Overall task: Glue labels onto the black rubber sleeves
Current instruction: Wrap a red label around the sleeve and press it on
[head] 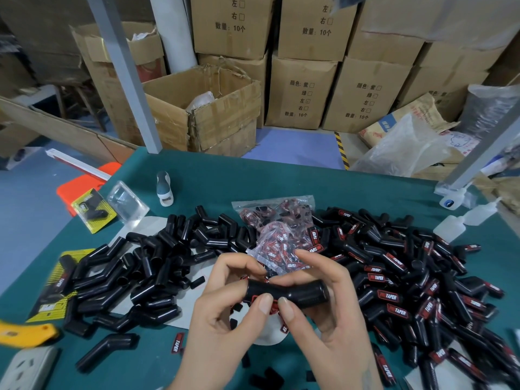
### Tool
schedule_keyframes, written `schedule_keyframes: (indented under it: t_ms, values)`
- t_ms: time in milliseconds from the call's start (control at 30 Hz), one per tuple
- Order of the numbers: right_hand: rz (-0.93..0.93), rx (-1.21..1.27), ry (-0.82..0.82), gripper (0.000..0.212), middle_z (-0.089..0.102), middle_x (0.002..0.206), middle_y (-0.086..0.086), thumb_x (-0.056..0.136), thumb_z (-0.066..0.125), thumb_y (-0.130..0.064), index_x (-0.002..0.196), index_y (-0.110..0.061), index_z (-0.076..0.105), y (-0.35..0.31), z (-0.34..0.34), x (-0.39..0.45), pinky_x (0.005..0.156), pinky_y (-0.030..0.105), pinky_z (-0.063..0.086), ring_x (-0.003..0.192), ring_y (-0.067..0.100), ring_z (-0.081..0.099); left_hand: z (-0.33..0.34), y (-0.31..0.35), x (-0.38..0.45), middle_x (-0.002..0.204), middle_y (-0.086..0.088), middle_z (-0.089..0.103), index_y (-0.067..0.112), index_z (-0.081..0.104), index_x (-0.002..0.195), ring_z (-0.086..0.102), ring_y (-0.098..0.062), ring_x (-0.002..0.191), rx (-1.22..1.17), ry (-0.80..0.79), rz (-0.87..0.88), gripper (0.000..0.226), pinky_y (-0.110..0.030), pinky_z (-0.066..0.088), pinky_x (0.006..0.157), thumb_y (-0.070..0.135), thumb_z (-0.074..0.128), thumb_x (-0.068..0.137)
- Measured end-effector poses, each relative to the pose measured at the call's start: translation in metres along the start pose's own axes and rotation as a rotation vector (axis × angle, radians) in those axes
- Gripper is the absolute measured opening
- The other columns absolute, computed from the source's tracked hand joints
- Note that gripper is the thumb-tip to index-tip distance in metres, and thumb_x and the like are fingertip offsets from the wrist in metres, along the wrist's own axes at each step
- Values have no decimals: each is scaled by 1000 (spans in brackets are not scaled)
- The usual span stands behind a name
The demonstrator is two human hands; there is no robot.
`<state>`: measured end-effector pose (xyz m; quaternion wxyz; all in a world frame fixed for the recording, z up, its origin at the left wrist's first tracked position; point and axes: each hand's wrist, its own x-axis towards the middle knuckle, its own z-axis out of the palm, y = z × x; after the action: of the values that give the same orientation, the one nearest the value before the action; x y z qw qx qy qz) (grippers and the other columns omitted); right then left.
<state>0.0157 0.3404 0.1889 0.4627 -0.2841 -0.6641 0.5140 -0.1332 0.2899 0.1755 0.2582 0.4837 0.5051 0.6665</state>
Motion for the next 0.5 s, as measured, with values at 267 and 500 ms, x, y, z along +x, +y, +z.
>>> schedule_keyframes:
  t_ms: [267, 500]
  values:
    - [-3, -7, -2, 56, 75, 111, 3, 89, 71, -26, 139, -44, 52, 1, 1, 2, 91, 24, 55, 107, 23, 72, 1, -2, -1, 110, 7, 57, 31, 79, 84, 60, -17, 101, 1, 12, 10, 14, -26, 52, 82, 29, 67, 92]
    - [15, -8, 0, 56, 75, 111, 2, 89, 70, -29, 139, -47, 52, 2, 0, 1, 92, 24, 54, 107, 22, 71, 1, -6, -1, 110, 6, 58, 28, 79, 85, 61, -18, 102, 16, 13, -5, 15, -32, 53, 80, 30, 66, 93]
